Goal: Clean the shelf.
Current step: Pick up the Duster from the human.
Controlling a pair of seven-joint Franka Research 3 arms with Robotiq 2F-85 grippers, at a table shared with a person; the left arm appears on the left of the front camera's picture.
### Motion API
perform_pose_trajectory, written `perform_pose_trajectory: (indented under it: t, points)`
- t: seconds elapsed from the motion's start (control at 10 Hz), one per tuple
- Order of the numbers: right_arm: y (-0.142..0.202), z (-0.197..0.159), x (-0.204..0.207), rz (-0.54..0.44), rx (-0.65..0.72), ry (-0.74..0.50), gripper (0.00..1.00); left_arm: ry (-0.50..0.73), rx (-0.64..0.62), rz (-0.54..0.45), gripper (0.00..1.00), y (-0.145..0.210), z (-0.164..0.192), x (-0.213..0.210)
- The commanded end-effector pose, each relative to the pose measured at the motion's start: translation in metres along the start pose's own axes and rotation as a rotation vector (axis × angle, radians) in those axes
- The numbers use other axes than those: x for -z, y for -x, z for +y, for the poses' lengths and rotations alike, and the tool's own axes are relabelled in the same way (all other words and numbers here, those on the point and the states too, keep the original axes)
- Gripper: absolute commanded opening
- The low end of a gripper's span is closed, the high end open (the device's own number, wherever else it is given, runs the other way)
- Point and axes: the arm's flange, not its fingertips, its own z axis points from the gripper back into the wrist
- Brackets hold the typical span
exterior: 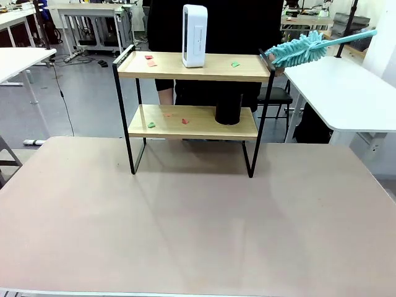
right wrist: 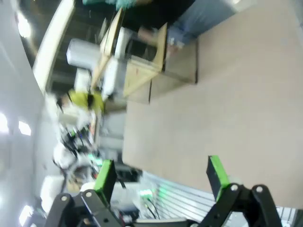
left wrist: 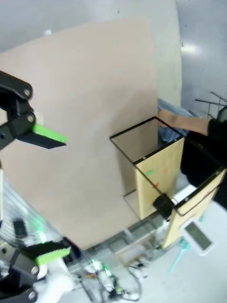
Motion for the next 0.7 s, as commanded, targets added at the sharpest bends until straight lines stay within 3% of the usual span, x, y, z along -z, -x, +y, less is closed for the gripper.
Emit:
perform_pose_trajectory:
  t: [0.0, 0.2, 0.3, 0.4, 0.6]
  points:
    - [0.005, -0.057, -0.009, -0.152, 0.087, -0.089, 1.00, 0.102, -0.098, -0.091, 1.00, 0.022, 0.036, 0.033]
    - [0.014, -0.103, -0.013, -0.294, 0.194, -0.057, 1.00, 0.104, -0.222, -0.152, 1.00, 0.057, 0.065, 0.046]
    - [0.020, -0.106, -0.006, -0.332, 0.169, 0.073, 1.00, 0.031, -0.298, -0.147, 1.00, 0.060, 0.071, 0.052]
    - [0.011, -0.094, -0.047, -0.235, 0.209, -0.048, 1.00, 0.091, -0.208, -0.140, 1.00, 0.054, 0.065, 0.032]
    - [0.011, -0.094, -0.047, -0.235, 0.209, -0.048, 1.00, 0.091, -0.208, -0.140, 1.00, 0.054, 0.065, 0.032]
